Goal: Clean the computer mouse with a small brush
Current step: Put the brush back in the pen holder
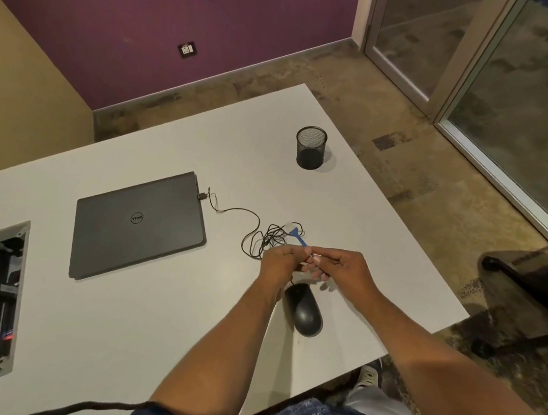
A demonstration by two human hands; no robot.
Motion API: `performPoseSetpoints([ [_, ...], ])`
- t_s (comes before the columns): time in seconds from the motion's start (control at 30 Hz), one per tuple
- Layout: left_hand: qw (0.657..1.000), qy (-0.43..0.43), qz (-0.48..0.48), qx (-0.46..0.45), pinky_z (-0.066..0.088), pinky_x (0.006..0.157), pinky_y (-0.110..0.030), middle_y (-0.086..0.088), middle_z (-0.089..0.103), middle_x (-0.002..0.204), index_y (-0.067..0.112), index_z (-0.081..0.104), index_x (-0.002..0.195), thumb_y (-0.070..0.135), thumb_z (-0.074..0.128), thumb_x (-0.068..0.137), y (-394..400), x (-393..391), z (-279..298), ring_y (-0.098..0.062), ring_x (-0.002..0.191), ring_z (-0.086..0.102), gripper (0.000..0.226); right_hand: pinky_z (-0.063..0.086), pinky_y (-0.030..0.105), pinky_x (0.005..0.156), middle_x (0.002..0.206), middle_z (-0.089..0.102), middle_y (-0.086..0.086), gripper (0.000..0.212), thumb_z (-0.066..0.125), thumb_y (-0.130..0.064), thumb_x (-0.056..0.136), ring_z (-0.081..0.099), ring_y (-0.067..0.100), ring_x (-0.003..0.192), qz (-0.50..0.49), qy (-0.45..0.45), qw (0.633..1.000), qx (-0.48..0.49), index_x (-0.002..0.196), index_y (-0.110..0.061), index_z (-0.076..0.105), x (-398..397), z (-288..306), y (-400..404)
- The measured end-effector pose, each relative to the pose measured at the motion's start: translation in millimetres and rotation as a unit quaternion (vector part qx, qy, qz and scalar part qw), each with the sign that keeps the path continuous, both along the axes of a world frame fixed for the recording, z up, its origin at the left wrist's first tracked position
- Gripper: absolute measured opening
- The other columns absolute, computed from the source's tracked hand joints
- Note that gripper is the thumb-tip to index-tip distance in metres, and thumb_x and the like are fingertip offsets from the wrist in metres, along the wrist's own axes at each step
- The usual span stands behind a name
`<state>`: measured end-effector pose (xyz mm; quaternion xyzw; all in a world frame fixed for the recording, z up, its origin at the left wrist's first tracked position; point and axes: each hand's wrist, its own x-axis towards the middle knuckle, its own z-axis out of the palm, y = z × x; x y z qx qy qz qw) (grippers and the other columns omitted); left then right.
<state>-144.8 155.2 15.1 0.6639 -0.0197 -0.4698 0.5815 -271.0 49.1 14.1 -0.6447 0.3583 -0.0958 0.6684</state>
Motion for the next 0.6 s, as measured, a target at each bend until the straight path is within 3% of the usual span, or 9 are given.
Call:
performPoseSetpoints([
  [0.13, 0.999, -0.031, 0.018, 0.012, 0.046, 0.043, -0.01, -0.001, 0.076, 0.072, 0.012, 0.078, 0.082, 0.021, 0.081, 0.085, -19, 11, 0, -0.006, 0.056, 0.07, 0.01, 0.056, 0.066, 0.066, 0.079, 0.078, 0.017, 0.01, 0.077, -0.017, 0.088, 0.07, 0.026, 0.065, -0.036, 0.014, 0.999, -0.001, 0.094, -0.01, 0.082, 13, 4, -15],
  [0.23, 0.997, -0.065, 0.024, 0.024, 0.049, 0.05, -0.01, 0.0, 0.075, 0.069, 0.016, 0.078, 0.073, 0.03, 0.086, 0.08, -36, 22, 1, -0.008, 0.059, 0.07, 0.018, 0.059, 0.058, 0.071, 0.075, 0.079, 0.011, 0.017, 0.081, -0.024, 0.084, 0.073, 0.024, 0.065, -0.053, 0.033, 0.998, -0.023, 0.089, -0.008, 0.08, 27, 9, -30],
  [0.33, 0.992, -0.119, 0.022, 0.018, 0.059, 0.068, -0.03, -0.003, 0.072, 0.063, 0.016, 0.074, 0.063, 0.037, 0.087, 0.078, -57, 36, 3, -0.013, 0.059, 0.066, 0.029, 0.061, 0.051, 0.073, 0.073, 0.079, 0.005, 0.018, 0.081, -0.027, 0.084, 0.073, 0.015, 0.062, -0.06, 0.043, 0.996, -0.05, 0.09, -0.011, 0.08, 45, 17, -49],
  [0.4, 0.985, -0.168, 0.011, 0.028, 0.057, 0.068, -0.035, -0.002, 0.07, 0.059, 0.016, 0.071, 0.06, 0.044, 0.085, 0.078, -73, 47, 9, -0.013, 0.057, 0.064, 0.035, 0.061, 0.053, 0.072, 0.073, 0.079, 0.003, 0.014, 0.079, -0.028, 0.086, 0.074, 0.014, 0.065, -0.06, 0.05, 0.995, -0.064, 0.09, -0.014, 0.08, 59, 23, -66],
  [0.5, 0.958, -0.283, -0.008, 0.056, 0.048, 0.06, -0.028, -0.004, 0.069, 0.059, 0.008, 0.069, 0.063, 0.048, 0.08, 0.082, -99, 68, 16, -0.009, 0.054, 0.058, 0.046, 0.061, 0.057, 0.073, 0.074, 0.079, 0.006, 0.007, 0.075, -0.021, 0.088, 0.077, 0.027, 0.075, -0.056, 0.048, 0.994, -0.081, 0.091, -0.017, 0.08, 83, 30, -96],
  [0.6, 0.912, -0.4, -0.02, 0.09, 0.045, 0.063, -0.028, -0.002, 0.067, 0.068, 0.01, 0.064, 0.07, 0.042, 0.072, 0.09, -123, 90, 22, -0.011, 0.061, 0.058, 0.039, 0.064, 0.048, 0.076, 0.073, 0.079, 0.008, 0.009, 0.073, -0.012, 0.088, 0.078, 0.027, 0.074, -0.072, 0.042, 0.991, -0.109, 0.085, -0.02, 0.077, 110, 39, -130],
])
